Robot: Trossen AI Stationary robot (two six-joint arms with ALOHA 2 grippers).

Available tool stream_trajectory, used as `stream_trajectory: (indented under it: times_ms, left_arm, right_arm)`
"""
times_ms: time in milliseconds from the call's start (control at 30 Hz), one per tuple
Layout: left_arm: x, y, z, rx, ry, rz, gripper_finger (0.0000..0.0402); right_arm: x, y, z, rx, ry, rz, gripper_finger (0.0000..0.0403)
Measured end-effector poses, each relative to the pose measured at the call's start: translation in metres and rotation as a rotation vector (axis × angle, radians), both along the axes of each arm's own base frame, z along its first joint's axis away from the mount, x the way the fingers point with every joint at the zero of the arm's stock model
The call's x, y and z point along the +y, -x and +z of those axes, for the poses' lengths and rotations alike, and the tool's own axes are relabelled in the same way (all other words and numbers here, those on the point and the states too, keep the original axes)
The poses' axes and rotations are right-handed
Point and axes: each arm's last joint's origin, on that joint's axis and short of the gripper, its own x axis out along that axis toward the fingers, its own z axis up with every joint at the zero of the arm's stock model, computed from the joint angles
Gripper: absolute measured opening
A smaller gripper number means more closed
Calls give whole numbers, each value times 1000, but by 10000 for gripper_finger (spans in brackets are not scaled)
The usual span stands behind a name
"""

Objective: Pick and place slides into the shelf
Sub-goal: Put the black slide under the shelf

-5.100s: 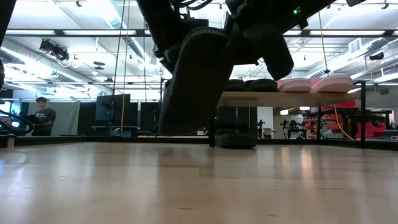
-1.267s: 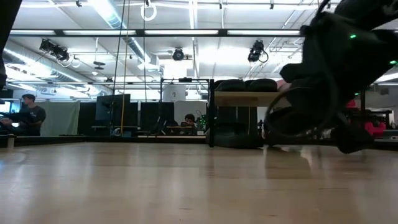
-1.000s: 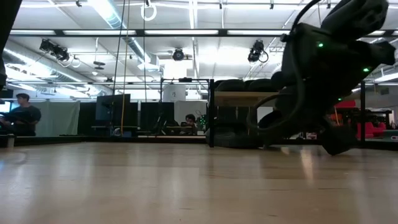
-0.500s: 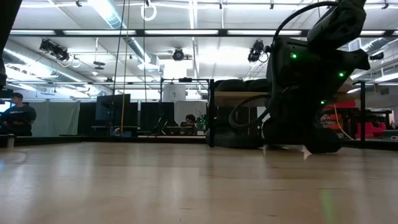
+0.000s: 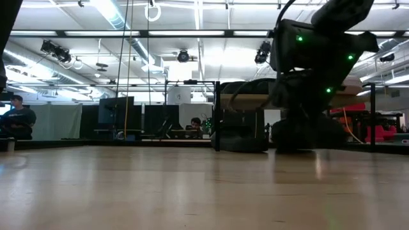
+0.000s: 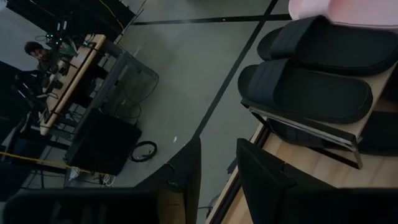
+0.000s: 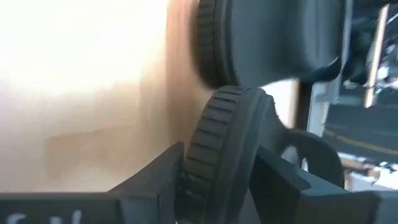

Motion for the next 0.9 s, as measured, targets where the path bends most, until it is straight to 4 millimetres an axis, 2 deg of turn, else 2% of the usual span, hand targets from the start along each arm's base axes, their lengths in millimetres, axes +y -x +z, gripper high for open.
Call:
stream_trajectory:
  times_ms: [233,700,800,900]
  left_arm:
    - [0,0,0,-5,3,3,107]
    - [0,0,0,-4,4,4,107]
    - [0,1,-1,8,6,4,107]
    - [0,2,-2,15,11,8,107]
  right_arm:
    - [11,4,3,-80,-131,-148,184]
    - [39,9,2,-150,-242,-163,188]
    - [46,13,1,-162,-314,-223,185]
    - [53,19,2,-224,-403,-401,180]
